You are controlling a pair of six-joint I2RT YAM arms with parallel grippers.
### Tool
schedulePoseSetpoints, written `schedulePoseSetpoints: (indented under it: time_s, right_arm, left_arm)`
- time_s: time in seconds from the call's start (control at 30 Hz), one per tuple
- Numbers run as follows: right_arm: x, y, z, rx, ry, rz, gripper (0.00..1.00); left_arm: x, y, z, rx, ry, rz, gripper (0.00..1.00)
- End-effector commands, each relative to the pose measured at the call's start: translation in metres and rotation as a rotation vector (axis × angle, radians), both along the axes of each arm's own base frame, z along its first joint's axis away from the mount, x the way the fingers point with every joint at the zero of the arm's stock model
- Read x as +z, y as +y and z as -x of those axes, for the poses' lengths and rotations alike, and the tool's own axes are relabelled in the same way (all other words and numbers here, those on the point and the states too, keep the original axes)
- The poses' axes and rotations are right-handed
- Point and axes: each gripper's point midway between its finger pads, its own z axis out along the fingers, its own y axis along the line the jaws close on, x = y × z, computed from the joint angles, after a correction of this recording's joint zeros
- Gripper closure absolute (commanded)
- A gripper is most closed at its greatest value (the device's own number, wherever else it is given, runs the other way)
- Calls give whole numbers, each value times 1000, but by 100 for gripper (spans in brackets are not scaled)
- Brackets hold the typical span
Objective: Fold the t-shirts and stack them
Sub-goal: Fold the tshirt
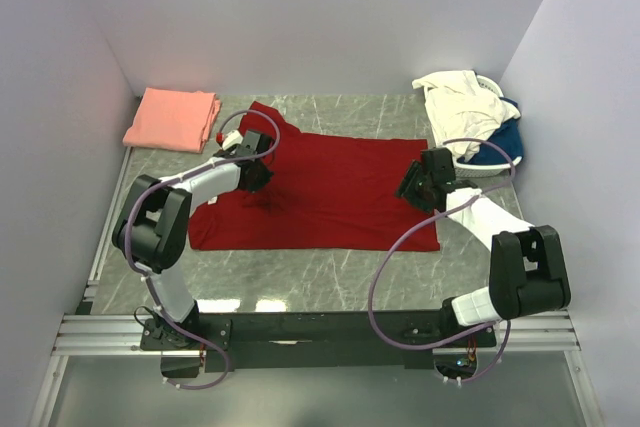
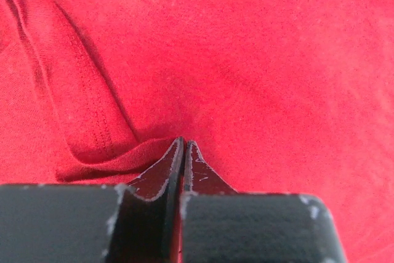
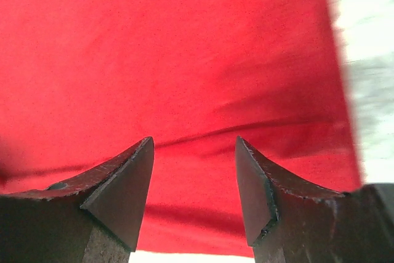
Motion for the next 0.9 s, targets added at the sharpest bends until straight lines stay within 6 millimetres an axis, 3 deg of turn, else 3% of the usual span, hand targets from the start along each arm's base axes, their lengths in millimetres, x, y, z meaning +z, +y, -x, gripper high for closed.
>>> schedulePoseSetpoints:
  time_s: [0.0,0.17,0.3,0.43,0.63,0.7,0.73,0.77,0.83,0.87]
  right_arm:
    - [6,-30,-12,-114,-14,48,37]
    - [4,-55,-4,-203,-8,73,37]
    - [8,-63,5,-246,-13,94,37]
    - [2,-73,21,-284,4,132,37]
    - [2,-78,31,-302,-7,143,37]
    - [-2,-76,29,-294,7,134,37]
    - [-5,-75,30,-289,20,134,37]
    - [-7,-75,26,-289,30,134,37]
    - [-9,-73,22,-285,35,128,37]
    - [-10,-73,19,-288,39,125,37]
  left_arm:
    - [19,-6,-18,-23,-62,41,94]
    - [28,-6,-25,-33,-97,84,78]
    - [47,-10,-30,-59,-150,134,56]
    - [65,-1,-26,-51,-188,138,39]
    - [90,24,3,30,-231,134,32]
    - [79,34,23,71,-214,136,31]
    - [87,35,23,72,-237,143,31]
    - [74,39,34,89,-211,141,32]
    - [73,42,42,95,-216,153,32]
    - [63,46,49,100,-195,149,33]
